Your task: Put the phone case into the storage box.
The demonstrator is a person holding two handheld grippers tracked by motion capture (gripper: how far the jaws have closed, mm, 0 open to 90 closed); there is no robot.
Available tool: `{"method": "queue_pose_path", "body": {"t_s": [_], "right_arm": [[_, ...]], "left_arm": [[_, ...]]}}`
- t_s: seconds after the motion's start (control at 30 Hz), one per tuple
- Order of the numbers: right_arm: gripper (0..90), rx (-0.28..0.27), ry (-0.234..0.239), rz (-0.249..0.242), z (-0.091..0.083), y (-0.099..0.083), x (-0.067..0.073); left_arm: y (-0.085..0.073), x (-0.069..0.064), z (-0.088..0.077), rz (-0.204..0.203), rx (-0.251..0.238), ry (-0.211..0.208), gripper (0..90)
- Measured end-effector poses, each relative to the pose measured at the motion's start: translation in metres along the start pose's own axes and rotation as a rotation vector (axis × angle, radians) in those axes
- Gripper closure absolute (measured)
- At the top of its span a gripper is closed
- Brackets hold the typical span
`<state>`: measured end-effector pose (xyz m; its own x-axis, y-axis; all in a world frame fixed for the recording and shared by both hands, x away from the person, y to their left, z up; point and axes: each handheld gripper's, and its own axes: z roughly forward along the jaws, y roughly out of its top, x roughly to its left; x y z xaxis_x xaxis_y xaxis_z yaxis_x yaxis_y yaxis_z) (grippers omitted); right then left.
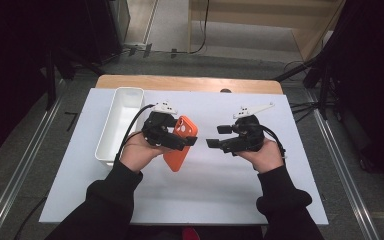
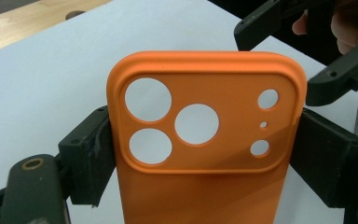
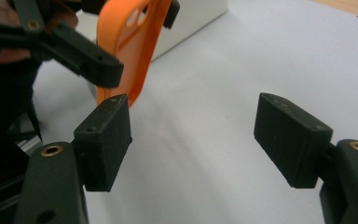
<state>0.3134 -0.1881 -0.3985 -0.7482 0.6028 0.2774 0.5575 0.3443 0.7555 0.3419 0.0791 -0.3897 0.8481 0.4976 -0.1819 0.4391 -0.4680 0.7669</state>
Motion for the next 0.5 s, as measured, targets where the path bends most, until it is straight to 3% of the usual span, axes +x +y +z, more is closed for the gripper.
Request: {"method": "queue_pose_path", "body": {"t_s": [0.3, 0.5], "right_arm": [[24.5, 0.005, -0.024, -0.04, 0.001, -0.014, 0.001], [24.0, 0.0, -0.008, -0.06, 0.003, -0.021, 0.003]], "left_arm": [[0.002, 0.002, -0.004, -0.012, -0.007, -0.008, 16.0], [0.003, 0.004, -0.006, -0.016, -0.003, -0.016, 16.0]]}}
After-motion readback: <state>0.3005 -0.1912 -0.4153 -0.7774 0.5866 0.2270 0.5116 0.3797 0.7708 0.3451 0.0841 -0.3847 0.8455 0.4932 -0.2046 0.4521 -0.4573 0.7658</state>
